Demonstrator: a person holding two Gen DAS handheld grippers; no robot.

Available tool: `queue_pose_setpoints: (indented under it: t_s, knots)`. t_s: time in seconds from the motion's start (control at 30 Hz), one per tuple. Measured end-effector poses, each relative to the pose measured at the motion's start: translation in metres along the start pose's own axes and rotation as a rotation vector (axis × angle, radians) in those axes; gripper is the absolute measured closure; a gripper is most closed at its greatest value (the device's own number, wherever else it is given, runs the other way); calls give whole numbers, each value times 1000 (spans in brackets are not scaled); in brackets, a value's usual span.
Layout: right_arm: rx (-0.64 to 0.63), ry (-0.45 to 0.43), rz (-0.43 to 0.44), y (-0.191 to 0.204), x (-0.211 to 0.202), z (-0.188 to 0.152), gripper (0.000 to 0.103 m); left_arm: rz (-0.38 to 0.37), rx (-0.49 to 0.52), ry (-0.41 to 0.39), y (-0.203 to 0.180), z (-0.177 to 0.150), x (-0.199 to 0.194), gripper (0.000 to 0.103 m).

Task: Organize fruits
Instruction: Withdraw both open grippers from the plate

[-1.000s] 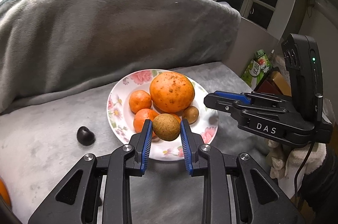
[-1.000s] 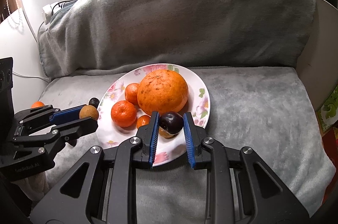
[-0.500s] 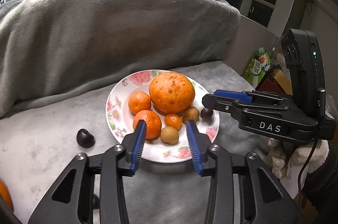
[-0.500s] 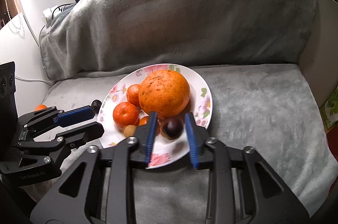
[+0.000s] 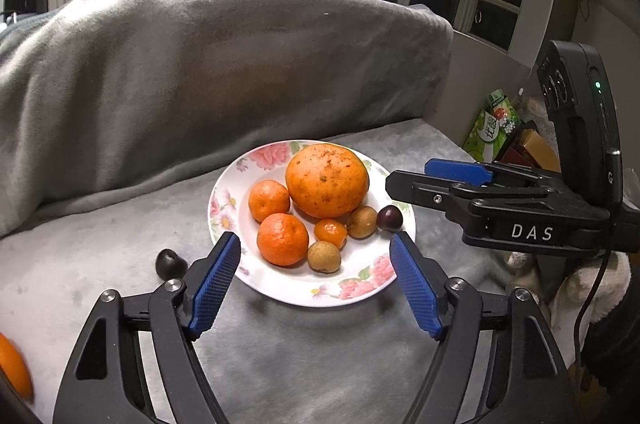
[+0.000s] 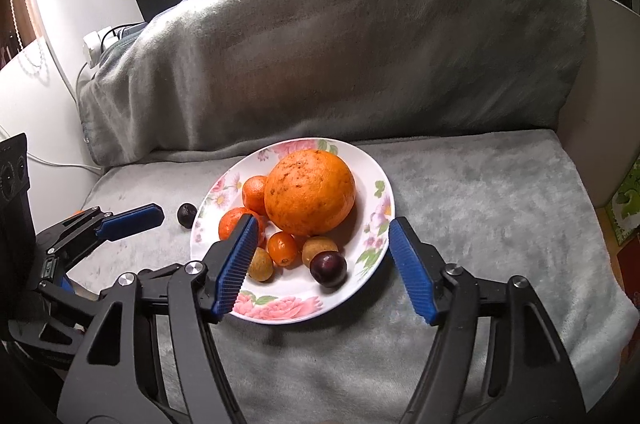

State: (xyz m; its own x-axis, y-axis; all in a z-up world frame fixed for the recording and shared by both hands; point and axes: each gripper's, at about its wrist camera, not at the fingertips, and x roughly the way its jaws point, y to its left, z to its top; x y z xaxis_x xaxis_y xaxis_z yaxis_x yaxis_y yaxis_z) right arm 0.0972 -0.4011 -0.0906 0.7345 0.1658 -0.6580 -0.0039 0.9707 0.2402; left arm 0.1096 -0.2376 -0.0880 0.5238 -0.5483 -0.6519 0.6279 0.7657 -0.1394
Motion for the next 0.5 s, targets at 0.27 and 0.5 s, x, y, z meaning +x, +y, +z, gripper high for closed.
queue_pose_setpoints:
  t_s: [0.27, 0.5]
  knots:
    - [12, -29, -7, 2, -8, 3, 13, 23, 8, -11, -3, 0, -8, 24]
    - [1, -52, -10, 6, -14, 4, 10, 32, 15, -32, -5, 0, -18, 24]
